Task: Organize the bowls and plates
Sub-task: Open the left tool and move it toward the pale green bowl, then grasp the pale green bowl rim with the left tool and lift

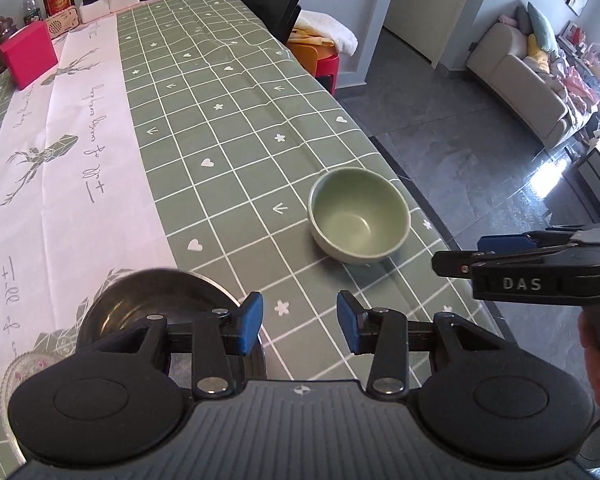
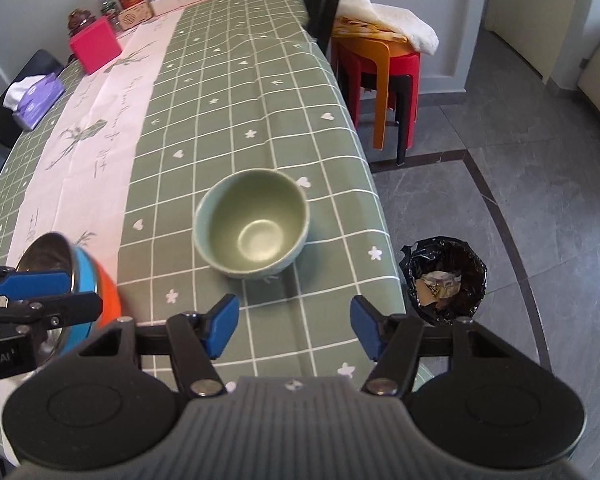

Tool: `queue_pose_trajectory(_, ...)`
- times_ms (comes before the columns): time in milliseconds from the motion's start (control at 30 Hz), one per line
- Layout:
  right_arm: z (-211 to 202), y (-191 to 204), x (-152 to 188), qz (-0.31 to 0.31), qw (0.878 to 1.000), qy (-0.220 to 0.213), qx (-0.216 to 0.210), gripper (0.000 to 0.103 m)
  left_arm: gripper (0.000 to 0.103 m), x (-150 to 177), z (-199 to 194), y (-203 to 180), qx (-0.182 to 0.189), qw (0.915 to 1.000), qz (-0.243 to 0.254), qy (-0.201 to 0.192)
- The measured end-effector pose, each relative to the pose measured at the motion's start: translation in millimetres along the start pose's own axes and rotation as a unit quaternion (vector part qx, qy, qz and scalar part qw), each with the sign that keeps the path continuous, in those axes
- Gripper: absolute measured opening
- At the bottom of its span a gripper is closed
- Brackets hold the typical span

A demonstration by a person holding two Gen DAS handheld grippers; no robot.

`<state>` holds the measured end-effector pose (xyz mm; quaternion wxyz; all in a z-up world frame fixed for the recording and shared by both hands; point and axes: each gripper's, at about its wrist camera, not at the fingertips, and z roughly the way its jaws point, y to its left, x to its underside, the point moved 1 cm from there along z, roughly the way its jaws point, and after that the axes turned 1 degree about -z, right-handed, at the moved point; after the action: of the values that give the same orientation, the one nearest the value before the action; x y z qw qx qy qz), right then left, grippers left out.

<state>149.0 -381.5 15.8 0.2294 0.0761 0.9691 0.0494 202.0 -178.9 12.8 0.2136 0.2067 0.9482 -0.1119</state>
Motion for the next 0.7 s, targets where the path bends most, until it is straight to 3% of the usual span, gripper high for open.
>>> queue_pose_trajectory(233, 20, -6, -24, 0.020, 1.000, -0.001, -0.022, 0.038, 0.032, -30, 28, -2, 0.000, 1.0000, -0.009, 0.002)
queue_pose_trajectory(700, 63, -6, -45, 0.014, 0.999, 0.036, -0.012, 0.020, 0.029, -55, 93, 0, 0.002, 0.9980, -0.048, 0.040)
